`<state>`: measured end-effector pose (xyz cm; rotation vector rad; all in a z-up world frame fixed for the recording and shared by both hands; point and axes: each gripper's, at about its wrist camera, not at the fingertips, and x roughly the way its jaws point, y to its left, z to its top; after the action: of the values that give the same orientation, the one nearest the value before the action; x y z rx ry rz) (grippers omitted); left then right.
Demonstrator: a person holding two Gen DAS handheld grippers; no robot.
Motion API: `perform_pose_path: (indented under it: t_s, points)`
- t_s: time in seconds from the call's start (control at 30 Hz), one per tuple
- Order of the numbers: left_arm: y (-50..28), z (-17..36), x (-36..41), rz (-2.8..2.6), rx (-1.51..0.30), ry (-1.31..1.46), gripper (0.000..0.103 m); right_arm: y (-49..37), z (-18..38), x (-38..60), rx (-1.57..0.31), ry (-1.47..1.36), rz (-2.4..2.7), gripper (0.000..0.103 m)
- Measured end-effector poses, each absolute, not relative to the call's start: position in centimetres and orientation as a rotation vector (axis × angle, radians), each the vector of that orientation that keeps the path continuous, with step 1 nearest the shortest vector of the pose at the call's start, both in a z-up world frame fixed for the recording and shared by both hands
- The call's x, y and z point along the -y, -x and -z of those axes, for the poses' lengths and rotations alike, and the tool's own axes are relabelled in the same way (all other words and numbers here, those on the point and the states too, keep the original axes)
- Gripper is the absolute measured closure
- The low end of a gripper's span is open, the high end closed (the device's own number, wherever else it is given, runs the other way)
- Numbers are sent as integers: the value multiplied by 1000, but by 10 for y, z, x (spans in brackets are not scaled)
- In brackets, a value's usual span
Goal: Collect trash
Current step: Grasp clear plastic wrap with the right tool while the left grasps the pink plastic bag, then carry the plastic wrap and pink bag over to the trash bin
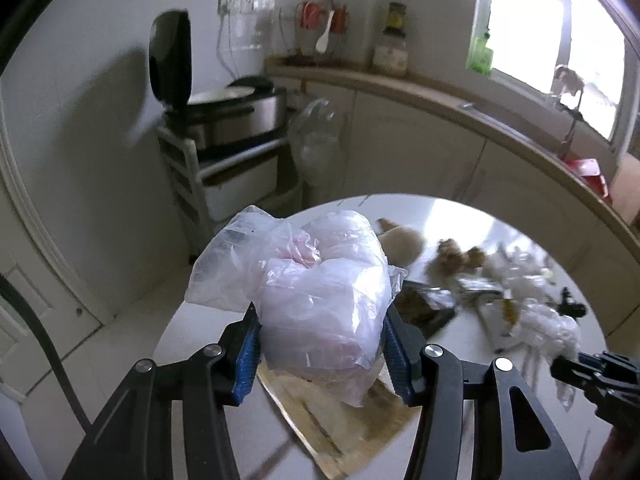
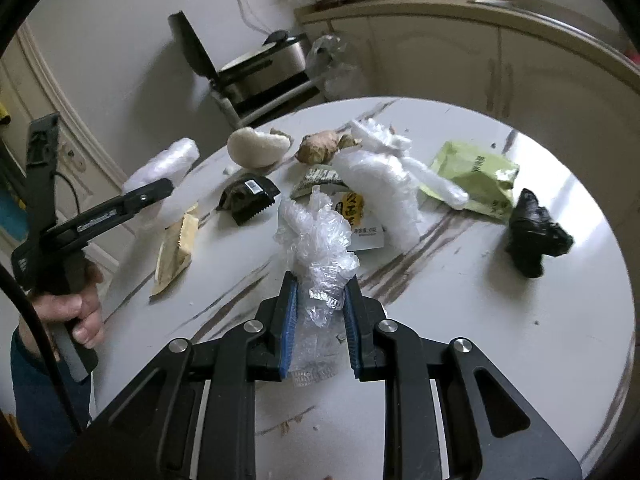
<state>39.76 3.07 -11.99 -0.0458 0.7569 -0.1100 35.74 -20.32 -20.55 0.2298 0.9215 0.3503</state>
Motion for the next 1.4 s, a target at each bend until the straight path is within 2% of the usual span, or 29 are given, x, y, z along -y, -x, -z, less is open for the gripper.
perform_pose_path:
  t_s: [0.43,0.83,1.13,1.4]
  points:
    - [-302,88,58,321,-689,-17,53,-303,165,261,-793,-282,-259,83]
    - [-259,77,182,599,-679,-137,53,-206,148,400,-669,-385,-23,83]
    - [-226,114,295,858,-729,-212,53,-111,187,518,-692,-499,222,82]
    - [-216,184,367,962,-887,-297,53,-61,274,584,-838,-617,329,82]
